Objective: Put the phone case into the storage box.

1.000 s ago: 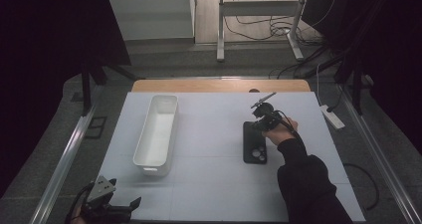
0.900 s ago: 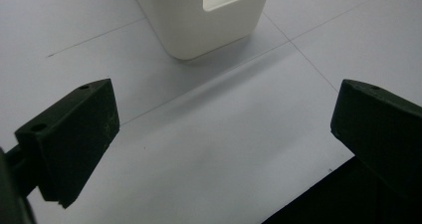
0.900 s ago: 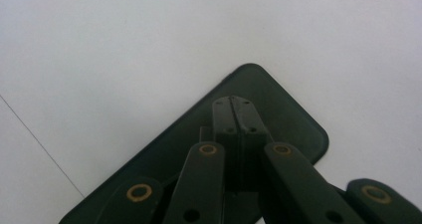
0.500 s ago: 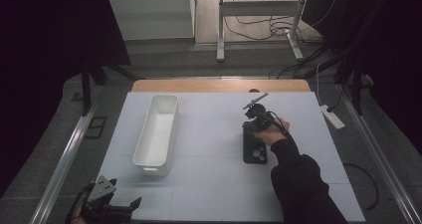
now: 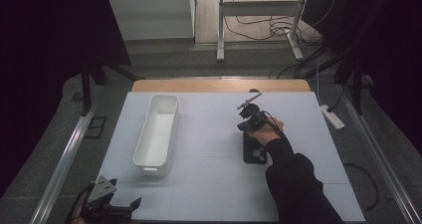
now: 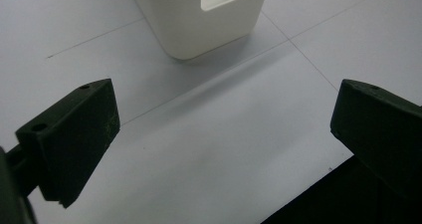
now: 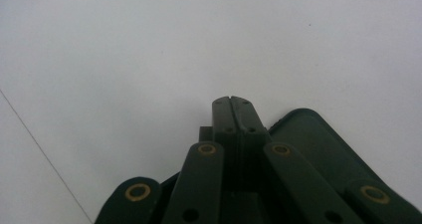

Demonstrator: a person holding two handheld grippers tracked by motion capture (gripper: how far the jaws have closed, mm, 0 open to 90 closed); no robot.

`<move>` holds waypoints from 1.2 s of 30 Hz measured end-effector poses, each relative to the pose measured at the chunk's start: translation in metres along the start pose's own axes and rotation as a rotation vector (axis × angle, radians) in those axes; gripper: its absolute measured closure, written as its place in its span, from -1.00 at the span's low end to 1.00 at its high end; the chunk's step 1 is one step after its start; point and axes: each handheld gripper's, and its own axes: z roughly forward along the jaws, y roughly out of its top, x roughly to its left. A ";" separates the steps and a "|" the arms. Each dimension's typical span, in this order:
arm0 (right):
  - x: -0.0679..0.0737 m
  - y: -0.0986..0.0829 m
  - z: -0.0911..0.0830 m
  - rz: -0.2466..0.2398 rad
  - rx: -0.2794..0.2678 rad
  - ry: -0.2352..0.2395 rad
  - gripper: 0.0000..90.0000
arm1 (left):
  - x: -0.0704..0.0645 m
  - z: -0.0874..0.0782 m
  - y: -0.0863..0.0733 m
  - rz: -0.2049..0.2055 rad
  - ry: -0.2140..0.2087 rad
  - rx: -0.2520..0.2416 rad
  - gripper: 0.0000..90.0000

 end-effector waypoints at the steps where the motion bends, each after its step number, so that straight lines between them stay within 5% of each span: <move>1: 0.000 0.000 0.001 -0.001 0.005 -0.001 1.00 | 0.000 0.000 0.000 -0.001 -0.001 -0.002 -1.00; 15: -0.004 -0.005 0.016 0.006 0.046 -0.015 1.00 | 0.000 0.000 0.000 0.000 -0.002 0.000 -1.00; 36: -0.020 -0.016 0.011 0.045 0.064 -0.042 1.00 | -0.001 0.001 0.000 0.005 -0.001 0.006 -1.00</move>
